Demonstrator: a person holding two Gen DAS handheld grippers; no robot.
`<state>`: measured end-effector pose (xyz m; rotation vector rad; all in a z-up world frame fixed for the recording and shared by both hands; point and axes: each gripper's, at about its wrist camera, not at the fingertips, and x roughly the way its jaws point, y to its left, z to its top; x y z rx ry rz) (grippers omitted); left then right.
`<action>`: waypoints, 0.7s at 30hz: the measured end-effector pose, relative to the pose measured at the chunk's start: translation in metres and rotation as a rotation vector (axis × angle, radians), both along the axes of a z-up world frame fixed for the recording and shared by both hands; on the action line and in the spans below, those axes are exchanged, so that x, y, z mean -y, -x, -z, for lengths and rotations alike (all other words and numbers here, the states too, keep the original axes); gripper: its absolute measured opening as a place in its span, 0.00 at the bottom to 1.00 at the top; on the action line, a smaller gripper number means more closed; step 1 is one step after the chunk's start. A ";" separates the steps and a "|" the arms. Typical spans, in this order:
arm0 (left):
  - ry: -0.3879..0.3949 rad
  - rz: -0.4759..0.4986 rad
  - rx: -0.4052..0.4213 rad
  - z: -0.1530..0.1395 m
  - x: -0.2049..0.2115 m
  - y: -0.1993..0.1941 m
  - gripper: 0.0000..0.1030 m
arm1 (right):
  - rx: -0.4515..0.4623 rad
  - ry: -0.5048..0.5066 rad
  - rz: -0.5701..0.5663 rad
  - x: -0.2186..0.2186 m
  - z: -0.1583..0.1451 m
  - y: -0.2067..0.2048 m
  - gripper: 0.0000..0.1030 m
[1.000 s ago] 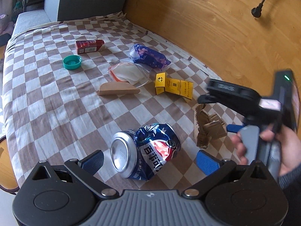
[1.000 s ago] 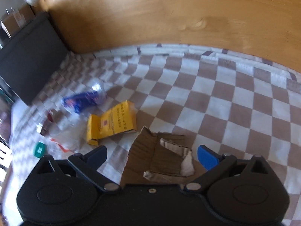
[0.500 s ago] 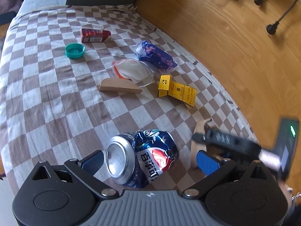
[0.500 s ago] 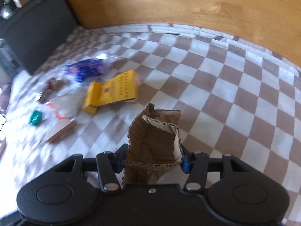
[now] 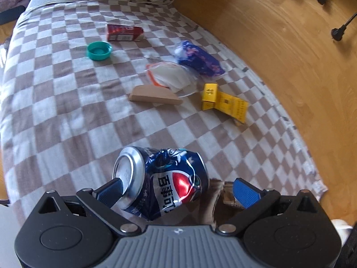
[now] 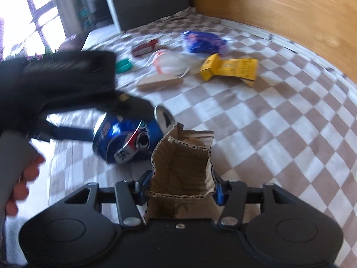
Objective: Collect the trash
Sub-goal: 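Grasp the crumpled Pepsi can with the left tool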
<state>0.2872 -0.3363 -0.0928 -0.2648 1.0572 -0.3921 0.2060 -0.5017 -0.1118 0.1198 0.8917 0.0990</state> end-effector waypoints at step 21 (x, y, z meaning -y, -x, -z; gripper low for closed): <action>-0.262 0.007 0.032 0.010 -0.009 0.001 0.89 | 0.030 -0.010 -0.089 -0.053 -0.006 0.036 0.53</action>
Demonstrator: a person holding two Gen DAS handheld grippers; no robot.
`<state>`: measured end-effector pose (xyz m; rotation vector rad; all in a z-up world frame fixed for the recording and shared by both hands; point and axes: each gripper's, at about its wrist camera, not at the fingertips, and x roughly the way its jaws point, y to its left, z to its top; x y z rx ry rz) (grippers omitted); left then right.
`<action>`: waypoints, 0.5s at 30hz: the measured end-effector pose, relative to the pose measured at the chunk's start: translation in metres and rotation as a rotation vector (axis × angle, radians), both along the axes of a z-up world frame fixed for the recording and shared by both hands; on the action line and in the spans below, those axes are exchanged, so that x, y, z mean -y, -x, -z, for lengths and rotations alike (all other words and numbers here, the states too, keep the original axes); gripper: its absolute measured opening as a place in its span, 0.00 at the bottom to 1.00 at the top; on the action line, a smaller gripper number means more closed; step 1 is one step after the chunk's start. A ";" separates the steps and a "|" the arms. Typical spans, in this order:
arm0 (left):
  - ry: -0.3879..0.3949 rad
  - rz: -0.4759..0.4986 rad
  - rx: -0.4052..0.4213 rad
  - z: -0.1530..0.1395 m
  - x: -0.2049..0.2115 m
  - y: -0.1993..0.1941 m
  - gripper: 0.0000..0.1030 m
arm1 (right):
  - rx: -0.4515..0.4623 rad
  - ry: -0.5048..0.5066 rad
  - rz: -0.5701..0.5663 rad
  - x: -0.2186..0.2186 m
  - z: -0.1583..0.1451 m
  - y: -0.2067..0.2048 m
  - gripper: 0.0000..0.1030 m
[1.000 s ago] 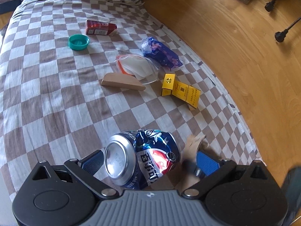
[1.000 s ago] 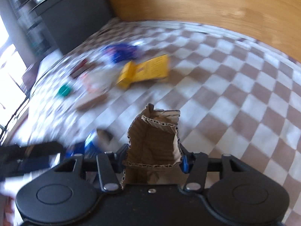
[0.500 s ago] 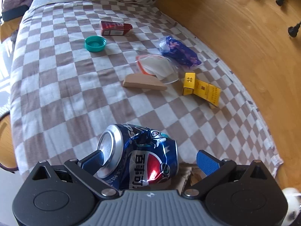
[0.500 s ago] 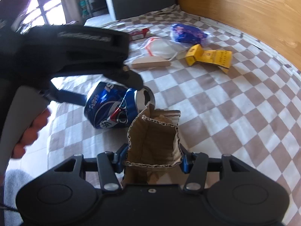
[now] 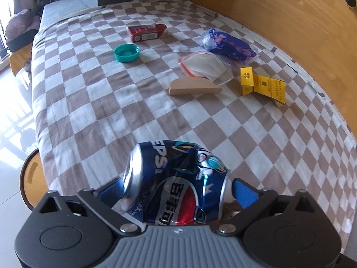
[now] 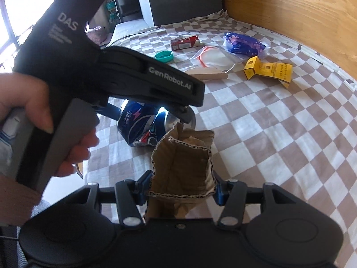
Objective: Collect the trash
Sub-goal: 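Grasp the crumpled Pepsi can with the left tool, then carry the held can and cardboard over the yellow wastebasket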
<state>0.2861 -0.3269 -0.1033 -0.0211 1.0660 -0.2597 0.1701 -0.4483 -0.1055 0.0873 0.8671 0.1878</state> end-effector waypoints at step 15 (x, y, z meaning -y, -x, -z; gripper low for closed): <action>0.042 0.092 0.130 -0.018 -0.031 0.031 0.81 | -0.028 0.035 0.160 0.012 0.000 0.017 0.53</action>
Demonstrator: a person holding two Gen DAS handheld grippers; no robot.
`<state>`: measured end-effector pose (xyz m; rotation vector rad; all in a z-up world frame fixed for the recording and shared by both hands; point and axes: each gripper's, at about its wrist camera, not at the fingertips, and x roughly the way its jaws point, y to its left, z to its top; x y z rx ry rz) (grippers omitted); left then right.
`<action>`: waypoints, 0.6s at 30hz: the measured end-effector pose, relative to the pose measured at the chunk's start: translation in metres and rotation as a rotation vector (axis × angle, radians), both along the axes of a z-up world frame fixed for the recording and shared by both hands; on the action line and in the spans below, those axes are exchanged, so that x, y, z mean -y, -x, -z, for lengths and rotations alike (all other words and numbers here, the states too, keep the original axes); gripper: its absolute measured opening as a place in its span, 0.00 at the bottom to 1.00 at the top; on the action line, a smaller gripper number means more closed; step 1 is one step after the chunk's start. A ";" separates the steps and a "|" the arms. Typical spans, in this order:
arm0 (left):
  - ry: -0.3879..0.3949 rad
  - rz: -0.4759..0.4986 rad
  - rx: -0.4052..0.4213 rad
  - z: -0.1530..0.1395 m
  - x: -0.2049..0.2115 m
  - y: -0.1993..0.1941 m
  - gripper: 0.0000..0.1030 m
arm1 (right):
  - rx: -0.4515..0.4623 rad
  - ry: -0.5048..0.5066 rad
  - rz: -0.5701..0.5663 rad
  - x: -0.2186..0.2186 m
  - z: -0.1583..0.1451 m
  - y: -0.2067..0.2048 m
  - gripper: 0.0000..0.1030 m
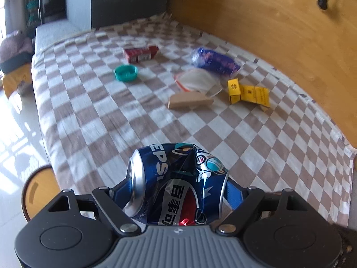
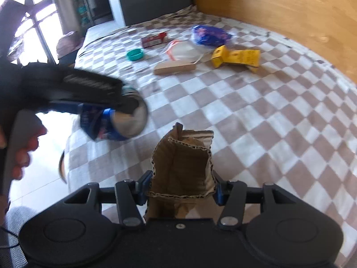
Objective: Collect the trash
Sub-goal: 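Carry the held can and cardboard over the yellow wastebasket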
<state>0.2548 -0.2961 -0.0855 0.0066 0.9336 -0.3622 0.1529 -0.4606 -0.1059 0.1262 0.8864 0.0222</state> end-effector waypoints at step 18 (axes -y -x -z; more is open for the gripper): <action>-0.009 -0.014 0.149 -0.046 -0.092 0.039 0.81 | 0.111 0.053 0.095 -0.030 -0.053 0.001 0.53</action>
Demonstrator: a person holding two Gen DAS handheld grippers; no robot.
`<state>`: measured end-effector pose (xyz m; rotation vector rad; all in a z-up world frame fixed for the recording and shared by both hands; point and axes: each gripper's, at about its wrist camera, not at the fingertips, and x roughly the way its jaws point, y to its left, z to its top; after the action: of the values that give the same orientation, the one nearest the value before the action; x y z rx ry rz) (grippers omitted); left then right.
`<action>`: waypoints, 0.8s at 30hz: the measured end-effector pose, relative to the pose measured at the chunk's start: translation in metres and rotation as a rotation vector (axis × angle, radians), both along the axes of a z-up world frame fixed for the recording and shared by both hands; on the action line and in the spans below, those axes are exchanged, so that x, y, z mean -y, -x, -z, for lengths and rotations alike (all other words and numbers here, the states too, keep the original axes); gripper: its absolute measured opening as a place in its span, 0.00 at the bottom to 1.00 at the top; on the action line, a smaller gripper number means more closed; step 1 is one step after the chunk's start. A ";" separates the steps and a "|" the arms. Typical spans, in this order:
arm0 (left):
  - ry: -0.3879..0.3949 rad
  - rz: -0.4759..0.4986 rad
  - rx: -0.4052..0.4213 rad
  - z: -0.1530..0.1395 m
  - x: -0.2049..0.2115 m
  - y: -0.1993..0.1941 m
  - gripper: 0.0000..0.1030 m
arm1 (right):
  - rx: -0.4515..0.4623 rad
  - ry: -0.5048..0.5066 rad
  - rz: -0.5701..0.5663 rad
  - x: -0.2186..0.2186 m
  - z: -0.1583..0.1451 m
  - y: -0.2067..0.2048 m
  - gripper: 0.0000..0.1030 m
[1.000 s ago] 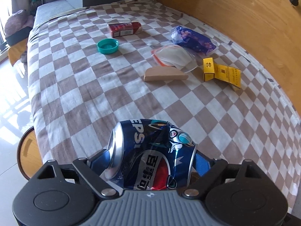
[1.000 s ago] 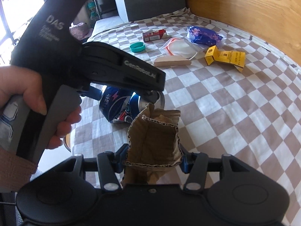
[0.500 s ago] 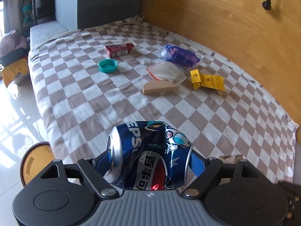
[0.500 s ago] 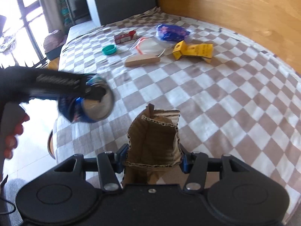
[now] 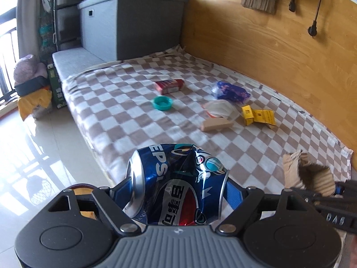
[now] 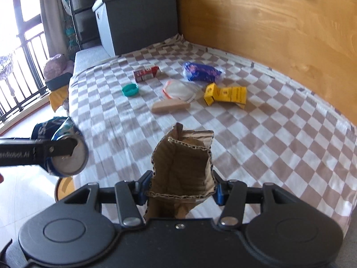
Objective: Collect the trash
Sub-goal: 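Carry the held can and cardboard over the yellow wastebasket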
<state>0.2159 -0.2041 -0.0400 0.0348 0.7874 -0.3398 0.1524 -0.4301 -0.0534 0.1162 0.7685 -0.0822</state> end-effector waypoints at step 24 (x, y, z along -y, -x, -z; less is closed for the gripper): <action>0.007 -0.232 -0.021 0.014 -0.169 -0.029 0.81 | 0.001 0.060 -0.191 -0.160 -0.013 -0.073 0.53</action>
<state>0.2449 -0.0355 -0.0536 -0.0669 0.8016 -0.1232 0.2256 -0.2705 -0.0400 -0.0145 0.7718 0.0756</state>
